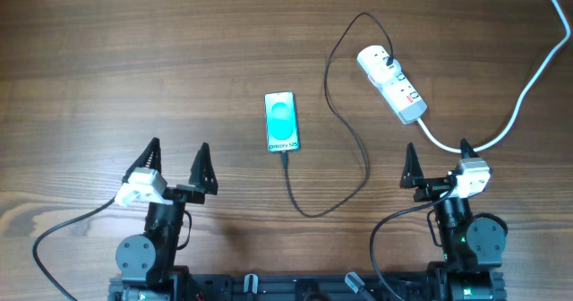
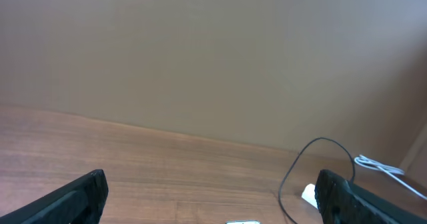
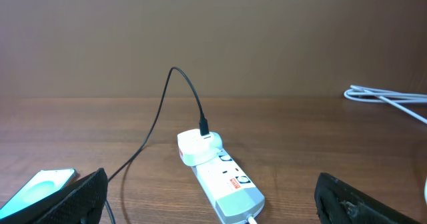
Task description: Plug charger to phone and switch on socket
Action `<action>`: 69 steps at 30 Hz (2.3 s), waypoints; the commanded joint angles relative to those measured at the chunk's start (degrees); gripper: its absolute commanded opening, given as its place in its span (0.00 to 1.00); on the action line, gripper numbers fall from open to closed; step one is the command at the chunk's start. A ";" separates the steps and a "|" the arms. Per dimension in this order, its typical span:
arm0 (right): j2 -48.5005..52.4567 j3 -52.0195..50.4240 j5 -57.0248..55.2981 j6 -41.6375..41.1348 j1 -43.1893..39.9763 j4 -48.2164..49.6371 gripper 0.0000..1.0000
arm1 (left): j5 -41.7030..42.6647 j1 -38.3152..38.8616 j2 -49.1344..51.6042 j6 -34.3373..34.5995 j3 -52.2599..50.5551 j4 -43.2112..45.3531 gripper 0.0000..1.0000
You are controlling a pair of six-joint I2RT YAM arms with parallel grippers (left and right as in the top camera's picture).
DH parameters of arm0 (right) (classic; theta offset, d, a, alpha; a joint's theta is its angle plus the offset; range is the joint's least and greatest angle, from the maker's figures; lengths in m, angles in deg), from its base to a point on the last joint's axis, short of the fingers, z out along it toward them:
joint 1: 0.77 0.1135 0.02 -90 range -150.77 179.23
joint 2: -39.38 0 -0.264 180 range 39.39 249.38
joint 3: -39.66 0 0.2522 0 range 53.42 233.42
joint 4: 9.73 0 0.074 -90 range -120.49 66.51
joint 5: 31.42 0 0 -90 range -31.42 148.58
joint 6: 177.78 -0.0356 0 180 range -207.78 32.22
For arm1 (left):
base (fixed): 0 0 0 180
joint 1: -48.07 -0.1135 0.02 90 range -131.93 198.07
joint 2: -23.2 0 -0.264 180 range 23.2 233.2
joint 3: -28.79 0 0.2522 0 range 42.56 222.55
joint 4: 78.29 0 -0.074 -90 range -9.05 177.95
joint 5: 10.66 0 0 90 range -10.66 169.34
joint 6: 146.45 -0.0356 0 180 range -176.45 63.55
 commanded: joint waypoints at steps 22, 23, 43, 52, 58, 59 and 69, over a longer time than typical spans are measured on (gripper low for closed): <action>-0.28 -0.13 -0.76 0.52 -0.26 0.07 1.00 | -7.98 -0.39 -0.63 -18.40 -0.33 -13.81 1.00; -0.28 -0.13 -0.76 0.50 -0.26 0.07 1.00 | -8.00 -0.39 -0.63 -18.43 -0.33 -13.81 1.00; -0.28 -0.13 -0.76 0.50 -0.26 0.07 1.00 | -10.62 -1.14 -0.63 -16.22 -0.33 -13.57 1.00; -0.28 -0.13 -0.76 0.50 -0.26 0.07 1.00 | -10.27 -1.09 -0.63 -15.17 -0.33 -13.60 1.00; -0.28 -0.13 -0.76 0.50 -0.26 0.07 1.00 | -8.81 -1.09 -0.63 -15.17 -0.33 -13.55 1.00; -0.28 -0.13 -0.76 0.50 -0.26 0.07 1.00 | -8.81 -1.09 -0.63 -15.17 -0.33 -13.55 1.00; -0.28 -0.13 -0.76 0.50 -0.26 0.07 1.00 | -8.81 -1.09 -0.63 -15.17 -0.33 -13.53 1.00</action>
